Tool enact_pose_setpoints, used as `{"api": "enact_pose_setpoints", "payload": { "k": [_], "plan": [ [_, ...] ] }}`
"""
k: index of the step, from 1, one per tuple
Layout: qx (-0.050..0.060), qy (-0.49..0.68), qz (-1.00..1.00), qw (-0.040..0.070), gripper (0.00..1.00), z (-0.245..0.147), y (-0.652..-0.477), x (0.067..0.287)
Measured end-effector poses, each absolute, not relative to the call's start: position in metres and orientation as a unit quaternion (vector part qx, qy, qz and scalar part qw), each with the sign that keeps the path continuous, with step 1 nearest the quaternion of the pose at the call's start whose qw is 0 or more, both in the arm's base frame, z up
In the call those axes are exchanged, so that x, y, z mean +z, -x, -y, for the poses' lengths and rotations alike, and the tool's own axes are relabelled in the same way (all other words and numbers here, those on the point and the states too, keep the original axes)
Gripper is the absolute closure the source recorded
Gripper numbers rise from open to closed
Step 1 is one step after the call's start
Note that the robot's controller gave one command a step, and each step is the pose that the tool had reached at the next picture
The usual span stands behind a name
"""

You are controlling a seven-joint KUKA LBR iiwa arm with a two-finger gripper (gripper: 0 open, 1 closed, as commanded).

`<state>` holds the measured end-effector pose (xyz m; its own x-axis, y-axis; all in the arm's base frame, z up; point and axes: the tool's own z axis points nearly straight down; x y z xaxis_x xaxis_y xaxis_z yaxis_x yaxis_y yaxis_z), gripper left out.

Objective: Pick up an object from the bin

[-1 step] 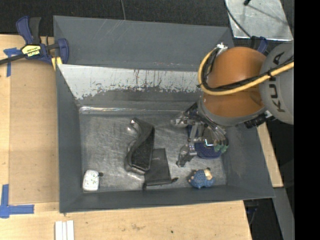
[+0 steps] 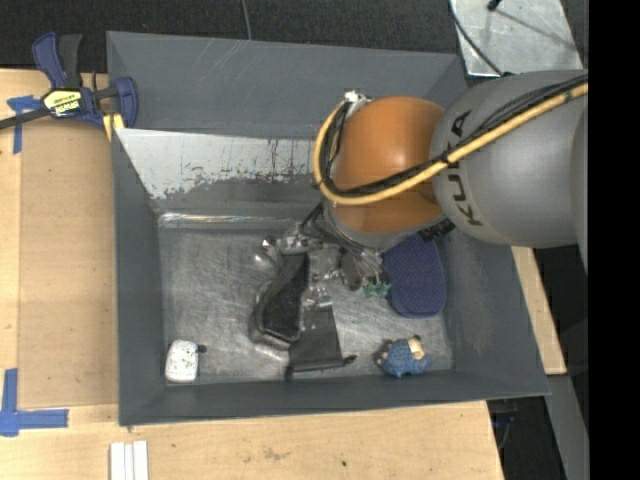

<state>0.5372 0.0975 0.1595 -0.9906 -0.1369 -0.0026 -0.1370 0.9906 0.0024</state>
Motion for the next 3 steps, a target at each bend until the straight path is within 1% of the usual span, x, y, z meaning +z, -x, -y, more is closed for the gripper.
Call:
{"api": "enact_pose_setpoints", "payload": {
  "k": [1,2,3],
  "plan": [
    [0.0,0.224,-0.975,0.003,0.0,-0.112,-0.515,0.111],
    [0.003,0.052,-0.999,0.003,0.0,-0.106,-0.528,0.078],
    [0.003,0.052,-0.999,0.004,1.0,-0.106,-0.528,0.079]
  ]
}}
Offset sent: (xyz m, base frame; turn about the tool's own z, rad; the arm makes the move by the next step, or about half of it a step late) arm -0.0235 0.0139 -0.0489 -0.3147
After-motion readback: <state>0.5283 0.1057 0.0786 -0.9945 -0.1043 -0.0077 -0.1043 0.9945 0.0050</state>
